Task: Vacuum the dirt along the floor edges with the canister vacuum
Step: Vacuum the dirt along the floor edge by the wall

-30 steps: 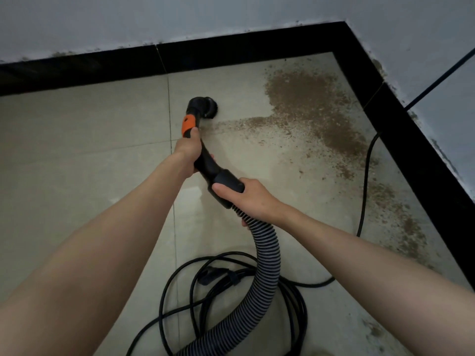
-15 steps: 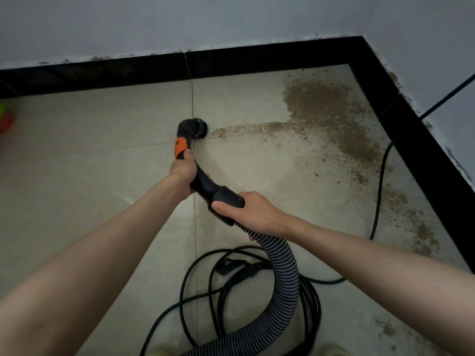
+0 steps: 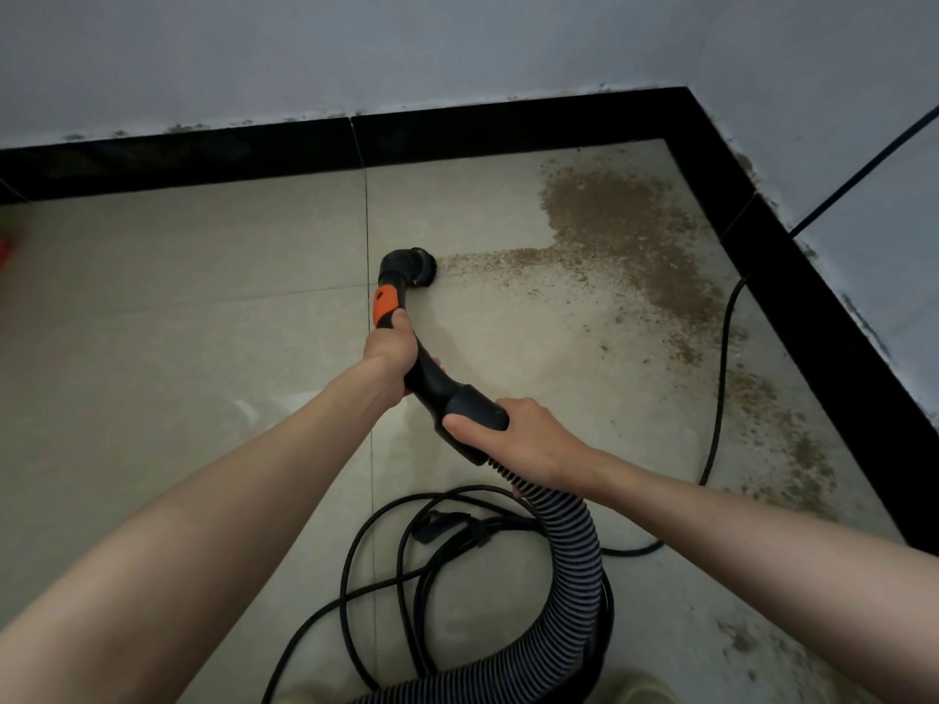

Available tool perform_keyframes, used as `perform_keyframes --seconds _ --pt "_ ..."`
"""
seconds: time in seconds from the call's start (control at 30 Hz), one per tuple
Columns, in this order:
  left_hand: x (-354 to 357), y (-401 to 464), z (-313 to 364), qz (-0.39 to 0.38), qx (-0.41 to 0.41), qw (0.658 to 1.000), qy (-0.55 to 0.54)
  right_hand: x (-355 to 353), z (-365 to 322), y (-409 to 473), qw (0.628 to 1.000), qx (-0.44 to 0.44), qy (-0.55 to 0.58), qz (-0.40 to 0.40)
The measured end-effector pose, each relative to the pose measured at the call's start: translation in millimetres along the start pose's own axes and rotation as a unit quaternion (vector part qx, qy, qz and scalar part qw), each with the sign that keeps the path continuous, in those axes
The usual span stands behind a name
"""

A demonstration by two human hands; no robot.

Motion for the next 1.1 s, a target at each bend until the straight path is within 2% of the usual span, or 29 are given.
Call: perform_keyframes --seconds 0.13,0.27,0.4,0.6,1.1 --pt "7 0 0 -0.002 -0.002 1.000 0.010 -3 3 -4 1.000 0.024 0.019 -0.001" --pt "19 1 2 -0.010 -0.001 1.000 0.010 -10 8 -8 0.999 0.028 -0.002 0.026" --pt "33 2 5 -0.025 0.008 1.000 0.008 -18 16 -14 0.997 0.055 0.026 0.048" --pt "53 6 2 -0.031 0.015 0.998 0.044 -22 34 -20 0.993 0.045 0.065 0.084" --pt "110 10 12 -0.076 0.040 0.988 0.130 -38 57 -22 0.974 0.090 0.119 0.170"
Point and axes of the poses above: each hand's wrist, its own y-axis towards the middle knuckle, its own x-axis out of the palm, z = x × y, the point moved 3 cm from there along y, towards the middle knuckle, and after that the axes turned 4 degrees about -z, right-handed, at the moved point
